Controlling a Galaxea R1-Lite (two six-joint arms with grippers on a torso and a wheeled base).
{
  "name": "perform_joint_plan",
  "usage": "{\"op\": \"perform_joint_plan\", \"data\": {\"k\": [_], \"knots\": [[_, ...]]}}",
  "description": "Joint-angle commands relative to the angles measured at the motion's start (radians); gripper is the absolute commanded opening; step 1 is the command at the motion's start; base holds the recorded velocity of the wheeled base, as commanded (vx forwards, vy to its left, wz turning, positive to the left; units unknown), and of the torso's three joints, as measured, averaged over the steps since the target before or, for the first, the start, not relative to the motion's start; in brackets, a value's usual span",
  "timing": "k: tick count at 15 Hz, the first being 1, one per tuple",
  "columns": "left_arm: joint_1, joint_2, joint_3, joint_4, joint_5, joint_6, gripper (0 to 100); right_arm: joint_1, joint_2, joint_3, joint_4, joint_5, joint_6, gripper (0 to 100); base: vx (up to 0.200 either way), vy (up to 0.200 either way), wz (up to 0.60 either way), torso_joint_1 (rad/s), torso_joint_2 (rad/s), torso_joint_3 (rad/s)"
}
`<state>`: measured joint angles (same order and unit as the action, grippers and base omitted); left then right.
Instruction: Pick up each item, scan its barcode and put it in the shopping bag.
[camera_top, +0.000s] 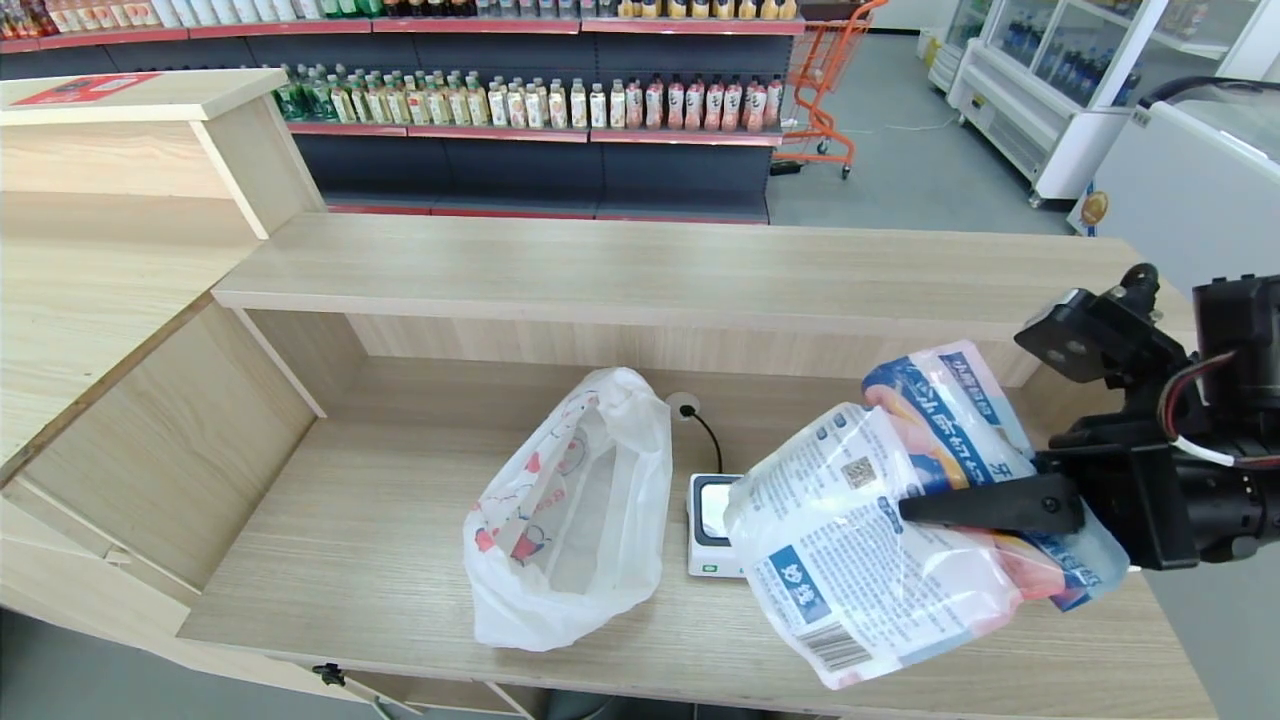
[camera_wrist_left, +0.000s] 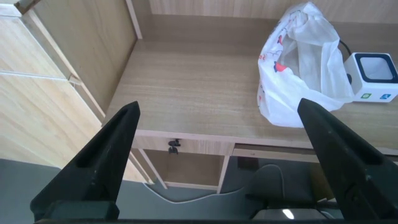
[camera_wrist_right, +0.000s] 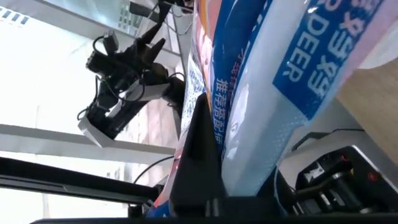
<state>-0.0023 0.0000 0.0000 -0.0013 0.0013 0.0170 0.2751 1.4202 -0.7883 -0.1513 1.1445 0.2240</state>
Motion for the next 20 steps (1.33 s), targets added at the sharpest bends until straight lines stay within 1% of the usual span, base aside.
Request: {"op": "perform_joint_plan", "data": {"k": [1, 3, 5, 8, 13, 18, 19, 20], "knots": [[-0.001, 0.000, 0.000, 0.000, 0.000, 0.000, 100, 0.032, -0.038, 0.012, -0.001, -0.002, 0.035, 0, 0.000, 0.000, 0.00, 0.000, 0.00, 0.000], [0.001, 0.000, 0.000, 0.000, 0.000, 0.000, 100, 0.059, -0.052, 0.012, -0.001, -0.002, 0.077, 0, 0.000, 0.000, 0.00, 0.000, 0.00, 0.000], [-0.001, 0.000, 0.000, 0.000, 0.000, 0.000, 100, 0.070, -0.064, 0.026, 0.001, -0.003, 0.086, 0, 0.000, 0.000, 0.00, 0.000, 0.00, 0.000], [0.001, 0.000, 0.000, 0.000, 0.000, 0.000, 100, 0.067, -0.076, 0.031, 0.042, -0.006, 0.086, 0, 0.000, 0.000, 0.00, 0.000, 0.00, 0.000], [-0.001, 0.002, 0.000, 0.000, 0.000, 0.000, 100, 0.061, -0.090, 0.034, 0.050, -0.011, 0.084, 0, 0.000, 0.000, 0.00, 0.000, 0.00, 0.000], [-0.001, 0.000, 0.000, 0.000, 0.000, 0.000, 100, 0.050, -0.099, 0.034, 0.045, -0.038, 0.075, 0, 0.000, 0.000, 0.00, 0.000, 0.00, 0.000], [-0.001, 0.000, 0.000, 0.000, 0.000, 0.000, 100, 0.049, -0.104, 0.031, 0.035, -0.103, -0.003, 0, 0.000, 0.000, 0.00, 0.000, 0.00, 0.000], [-0.001, 0.000, 0.000, 0.000, 0.000, 0.000, 100, 0.041, -0.098, 0.034, 0.022, -0.169, -0.124, 0, 0.000, 0.000, 0.00, 0.000, 0.00, 0.000]]}}
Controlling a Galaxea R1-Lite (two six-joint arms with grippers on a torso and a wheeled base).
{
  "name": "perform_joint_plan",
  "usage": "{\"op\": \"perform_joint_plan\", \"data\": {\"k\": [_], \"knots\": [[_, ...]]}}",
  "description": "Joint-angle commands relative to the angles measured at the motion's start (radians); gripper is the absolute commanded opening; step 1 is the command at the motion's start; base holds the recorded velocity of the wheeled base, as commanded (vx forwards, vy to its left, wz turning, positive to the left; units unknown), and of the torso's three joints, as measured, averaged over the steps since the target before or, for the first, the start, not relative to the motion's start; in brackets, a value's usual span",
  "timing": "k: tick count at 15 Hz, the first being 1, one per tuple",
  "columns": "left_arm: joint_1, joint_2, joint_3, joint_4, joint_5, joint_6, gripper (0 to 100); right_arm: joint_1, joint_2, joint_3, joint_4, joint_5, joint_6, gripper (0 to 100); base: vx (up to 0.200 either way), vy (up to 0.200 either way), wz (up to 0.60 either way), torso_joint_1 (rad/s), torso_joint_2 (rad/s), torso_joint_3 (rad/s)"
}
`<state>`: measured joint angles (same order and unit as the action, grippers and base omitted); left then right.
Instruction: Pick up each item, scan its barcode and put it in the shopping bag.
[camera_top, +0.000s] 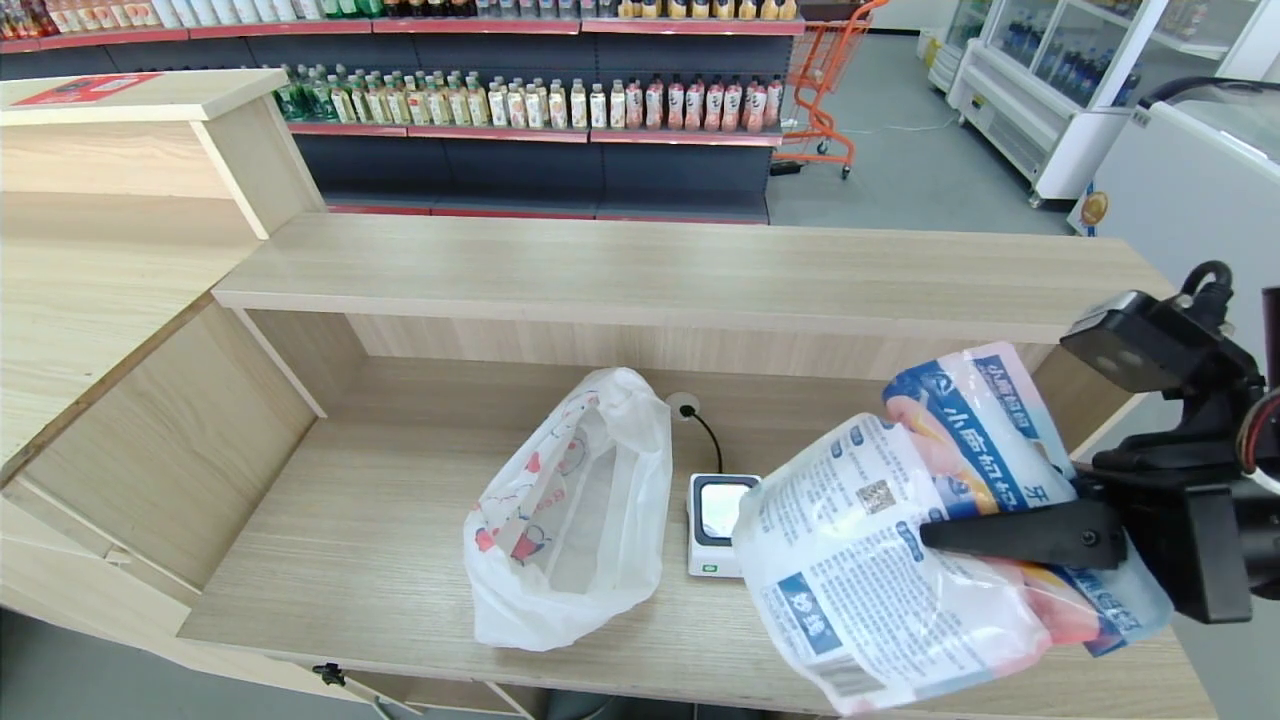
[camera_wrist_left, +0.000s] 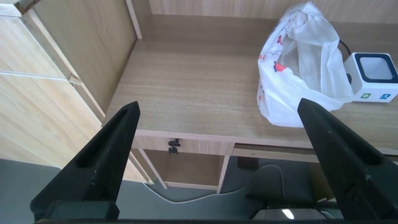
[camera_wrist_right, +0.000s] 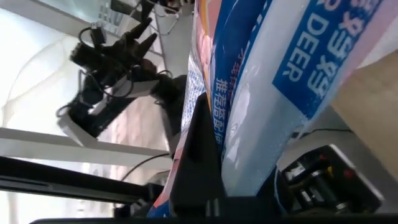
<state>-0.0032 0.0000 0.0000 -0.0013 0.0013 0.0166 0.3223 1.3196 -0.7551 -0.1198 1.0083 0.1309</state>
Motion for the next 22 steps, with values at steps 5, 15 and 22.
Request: {"op": "perform_joint_plan", "data": {"k": [5, 15, 22], "knots": [[0.000, 0.000, 0.000, 0.000, 0.000, 0.000, 100, -0.286, 0.185, 0.059, -0.017, -0.030, -0.915, 0, 0.000, 0.000, 0.00, 0.000, 0.00, 0.000], [0.000, 0.002, 0.000, 0.000, 0.000, 0.000, 100, -0.204, 0.626, -0.075, -0.268, 0.067, -1.370, 0, 0.000, 0.000, 0.00, 0.000, 0.00, 0.000], [0.002, 0.002, 0.000, 0.000, 0.000, 0.000, 100, -0.174, 0.842, -0.228, -0.416, 0.078, -1.444, 0, 0.000, 0.000, 0.00, 0.000, 0.00, 0.000]]}}
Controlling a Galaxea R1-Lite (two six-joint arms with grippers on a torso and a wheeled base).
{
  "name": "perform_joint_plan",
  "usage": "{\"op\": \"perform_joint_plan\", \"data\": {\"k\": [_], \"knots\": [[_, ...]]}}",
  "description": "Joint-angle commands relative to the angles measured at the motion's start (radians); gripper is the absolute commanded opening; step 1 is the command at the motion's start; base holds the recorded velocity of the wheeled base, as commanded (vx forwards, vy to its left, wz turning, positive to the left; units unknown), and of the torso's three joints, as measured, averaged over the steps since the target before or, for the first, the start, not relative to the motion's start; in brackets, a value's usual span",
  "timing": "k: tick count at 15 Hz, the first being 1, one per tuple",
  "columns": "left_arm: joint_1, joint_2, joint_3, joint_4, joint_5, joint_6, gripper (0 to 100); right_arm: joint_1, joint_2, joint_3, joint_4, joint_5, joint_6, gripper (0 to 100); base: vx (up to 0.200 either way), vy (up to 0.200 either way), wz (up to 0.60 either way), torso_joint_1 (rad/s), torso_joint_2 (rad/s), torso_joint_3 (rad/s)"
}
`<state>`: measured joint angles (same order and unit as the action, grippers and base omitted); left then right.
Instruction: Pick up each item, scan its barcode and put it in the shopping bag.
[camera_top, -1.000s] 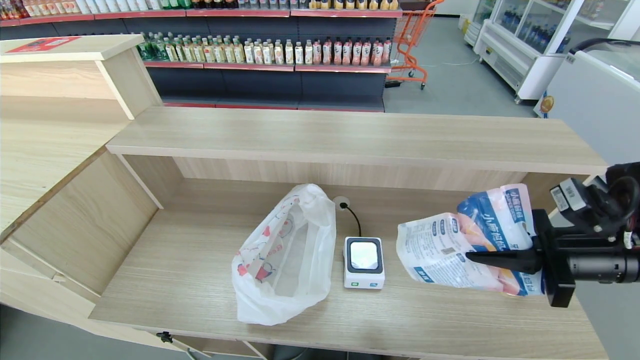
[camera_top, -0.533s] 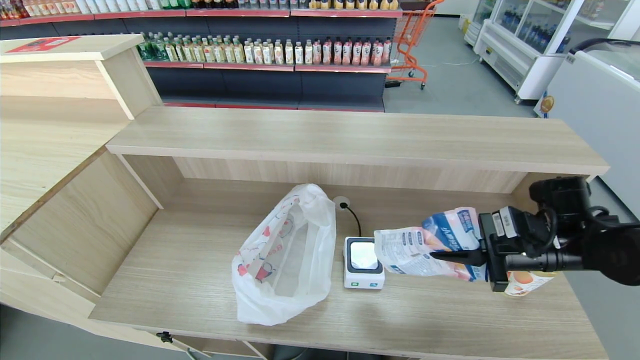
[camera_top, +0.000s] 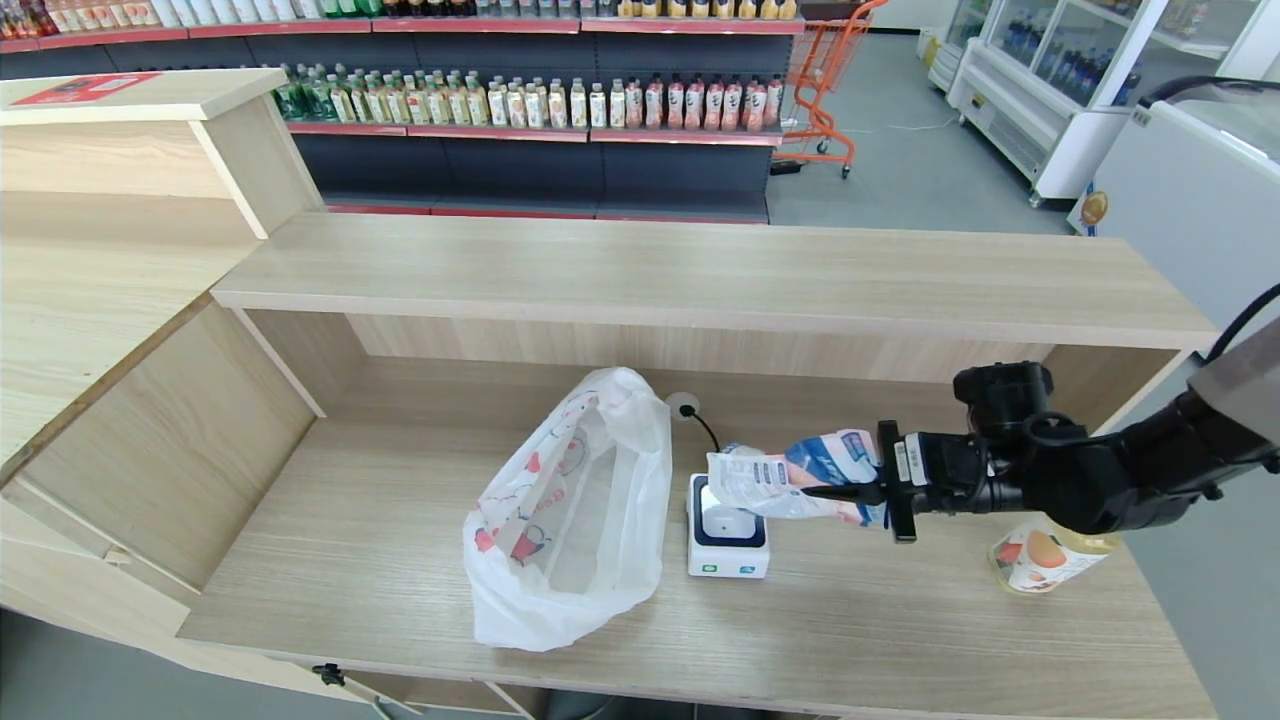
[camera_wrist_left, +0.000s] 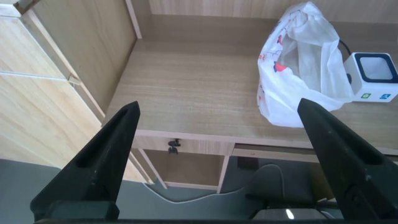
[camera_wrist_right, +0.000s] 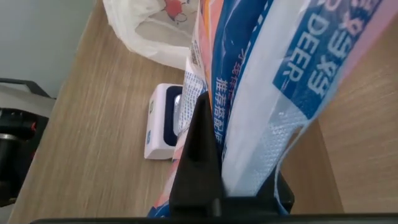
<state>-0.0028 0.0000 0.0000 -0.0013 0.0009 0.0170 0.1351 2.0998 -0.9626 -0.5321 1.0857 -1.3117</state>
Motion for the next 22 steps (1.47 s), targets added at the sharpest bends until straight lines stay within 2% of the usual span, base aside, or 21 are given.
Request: {"op": "perform_joint_plan", "data": {"k": [1, 5, 16, 19, 21, 22], "knots": [[0.001, 0.002, 0.000, 0.000, 0.001, 0.000, 100, 0.021, 0.082, -0.038, -0.023, 0.000, -0.001, 0, 0.000, 0.000, 0.00, 0.000, 0.00, 0.000], [0.000, 0.002, 0.000, 0.000, 0.001, 0.000, 100, 0.051, 0.164, -0.142, -0.045, -0.001, -0.015, 0, 0.000, 0.000, 0.00, 0.000, 0.00, 0.000], [0.000, 0.002, 0.000, 0.000, 0.001, 0.000, 100, 0.051, 0.172, -0.179, -0.042, -0.007, -0.031, 0, 0.000, 0.000, 0.00, 0.000, 0.00, 0.000], [0.000, 0.000, 0.000, 0.000, 0.001, 0.000, 100, 0.018, 0.003, -0.104, 0.017, 0.019, 0.169, 0, 0.000, 0.000, 0.00, 0.000, 0.00, 0.000], [0.000, 0.000, 0.000, 0.000, 0.001, 0.000, 100, -0.009, -0.139, -0.045, 0.027, 0.006, 0.428, 0, 0.000, 0.000, 0.00, 0.000, 0.00, 0.000], [0.000, 0.002, 0.000, 0.000, 0.001, 0.000, 100, -0.019, -0.224, -0.022, 0.024, -0.035, 0.605, 0, 0.000, 0.000, 0.00, 0.000, 0.00, 0.000]]}}
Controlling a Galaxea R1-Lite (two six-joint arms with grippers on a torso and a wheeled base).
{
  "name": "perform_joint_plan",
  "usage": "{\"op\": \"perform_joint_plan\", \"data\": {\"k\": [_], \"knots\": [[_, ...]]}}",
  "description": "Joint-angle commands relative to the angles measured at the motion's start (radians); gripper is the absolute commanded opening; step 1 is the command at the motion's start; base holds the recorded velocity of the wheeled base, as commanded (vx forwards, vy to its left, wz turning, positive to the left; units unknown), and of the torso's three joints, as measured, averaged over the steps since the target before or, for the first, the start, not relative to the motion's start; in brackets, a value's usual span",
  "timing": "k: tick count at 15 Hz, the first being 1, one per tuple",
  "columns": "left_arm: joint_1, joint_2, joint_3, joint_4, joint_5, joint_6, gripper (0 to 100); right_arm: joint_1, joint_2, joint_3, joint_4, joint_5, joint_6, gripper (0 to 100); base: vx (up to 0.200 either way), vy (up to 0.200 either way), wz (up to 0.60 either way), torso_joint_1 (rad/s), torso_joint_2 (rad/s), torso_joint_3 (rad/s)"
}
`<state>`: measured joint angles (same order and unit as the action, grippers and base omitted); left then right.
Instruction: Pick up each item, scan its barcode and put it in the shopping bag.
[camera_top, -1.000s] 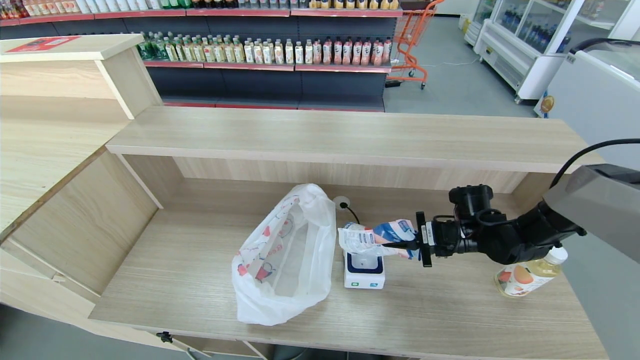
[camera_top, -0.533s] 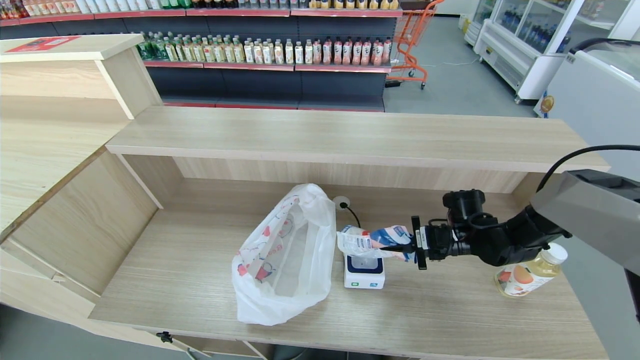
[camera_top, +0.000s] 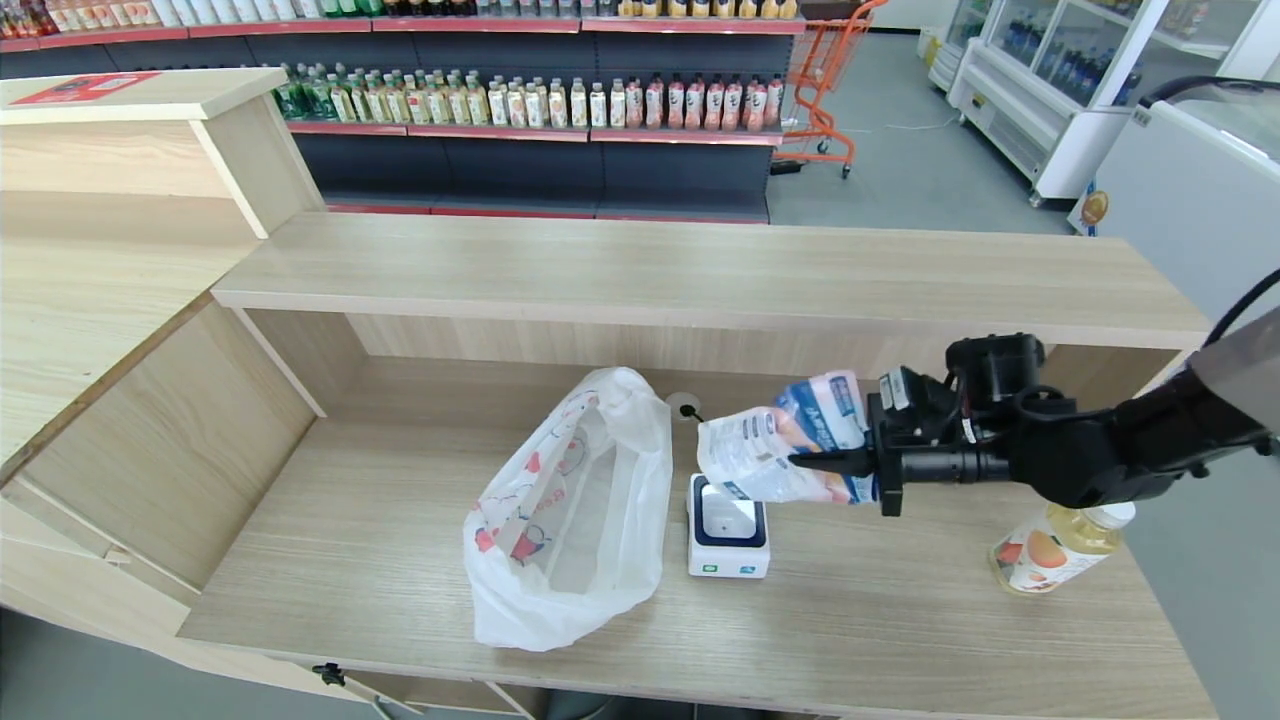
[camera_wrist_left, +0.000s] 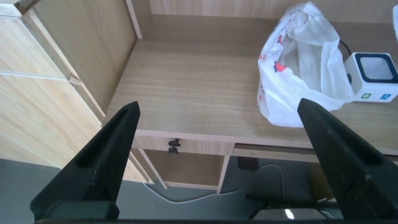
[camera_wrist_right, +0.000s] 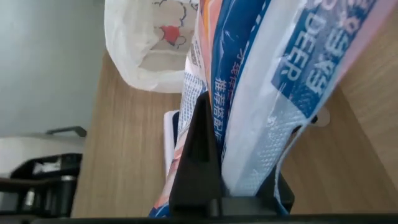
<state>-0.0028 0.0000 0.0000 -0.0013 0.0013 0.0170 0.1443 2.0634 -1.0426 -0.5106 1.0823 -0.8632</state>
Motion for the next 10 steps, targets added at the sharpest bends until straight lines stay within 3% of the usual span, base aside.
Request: {"op": "perform_joint_plan", "data": {"k": [1, 5, 10], "knots": [[0.000, 0.000, 0.000, 0.000, 0.000, 0.000, 100, -0.040, -0.252, 0.072, 0.001, -0.085, 0.320, 0, 0.000, 0.000, 0.00, 0.000, 0.00, 0.000], [0.000, 0.000, 0.000, 0.000, 0.000, 0.000, 100, -0.006, -0.394, 0.148, 0.017, -0.383, 0.833, 0, 0.000, 0.000, 0.00, 0.000, 0.00, 0.000], [0.000, 0.002, 0.000, 0.000, 0.000, 0.000, 100, 0.040, -0.490, 0.182, 0.227, -0.447, 0.866, 0, 0.000, 0.000, 0.00, 0.000, 0.00, 0.000]]}}
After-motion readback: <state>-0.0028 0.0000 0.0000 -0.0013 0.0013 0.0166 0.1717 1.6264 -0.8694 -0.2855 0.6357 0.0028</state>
